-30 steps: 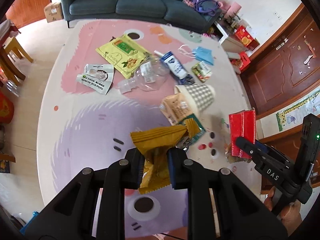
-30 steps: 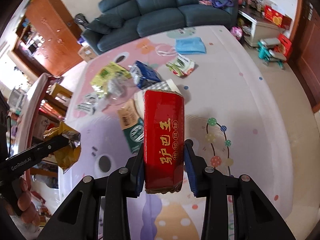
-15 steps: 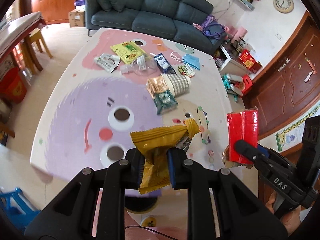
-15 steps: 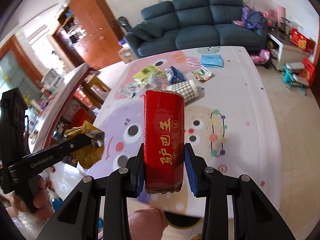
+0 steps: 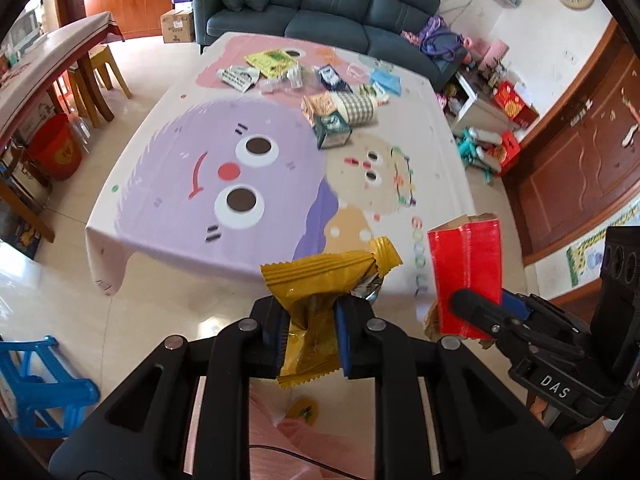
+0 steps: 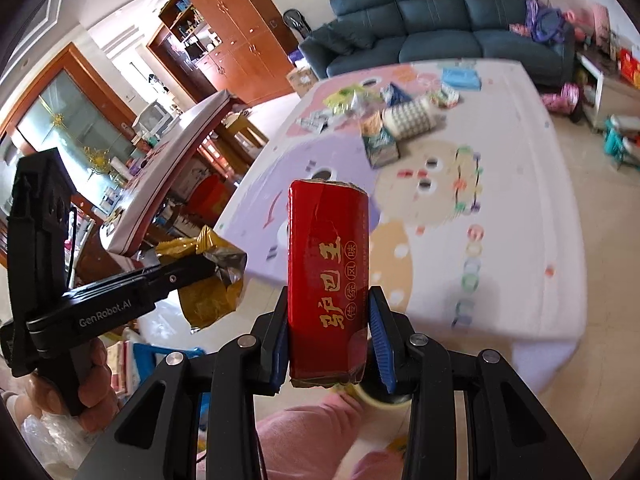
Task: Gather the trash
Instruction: 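Carry the yellow wrapper and red box with both tools over the black bin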
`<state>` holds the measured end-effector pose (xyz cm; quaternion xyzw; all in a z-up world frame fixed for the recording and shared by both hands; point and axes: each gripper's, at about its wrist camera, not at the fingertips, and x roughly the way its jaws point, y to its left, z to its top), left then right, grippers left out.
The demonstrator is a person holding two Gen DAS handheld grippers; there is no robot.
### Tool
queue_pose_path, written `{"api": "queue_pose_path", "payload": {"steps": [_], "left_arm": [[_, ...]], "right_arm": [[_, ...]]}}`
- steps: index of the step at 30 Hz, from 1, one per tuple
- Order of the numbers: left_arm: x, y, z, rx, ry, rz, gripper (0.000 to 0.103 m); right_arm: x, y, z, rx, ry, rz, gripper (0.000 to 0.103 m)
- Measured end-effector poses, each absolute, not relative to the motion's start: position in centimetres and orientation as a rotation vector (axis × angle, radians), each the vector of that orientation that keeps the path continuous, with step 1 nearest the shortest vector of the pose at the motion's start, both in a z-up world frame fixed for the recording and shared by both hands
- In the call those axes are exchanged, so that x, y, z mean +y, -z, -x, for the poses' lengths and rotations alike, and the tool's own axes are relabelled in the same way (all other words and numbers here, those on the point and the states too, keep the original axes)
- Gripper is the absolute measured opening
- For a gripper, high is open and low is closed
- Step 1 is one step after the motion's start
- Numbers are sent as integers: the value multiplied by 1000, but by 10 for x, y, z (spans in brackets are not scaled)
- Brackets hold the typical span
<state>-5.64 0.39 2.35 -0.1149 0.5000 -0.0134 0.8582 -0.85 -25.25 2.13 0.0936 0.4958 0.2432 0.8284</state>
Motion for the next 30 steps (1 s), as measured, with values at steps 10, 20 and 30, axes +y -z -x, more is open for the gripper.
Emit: {"api": "queue_pose_path", "payload": {"steps": [10,20,30], "left_arm": [[-14,61,73,1222,97,139,16],[-18,212,81,1363,166,59,17],[-16,365,57,1429,187,56,17]], "right_arm": [[-245,70,56,1230,-438,-248,35],[-236,231,75,1421,-268,-304,35],[-253,403,71,1500,-125,-457,36]]}}
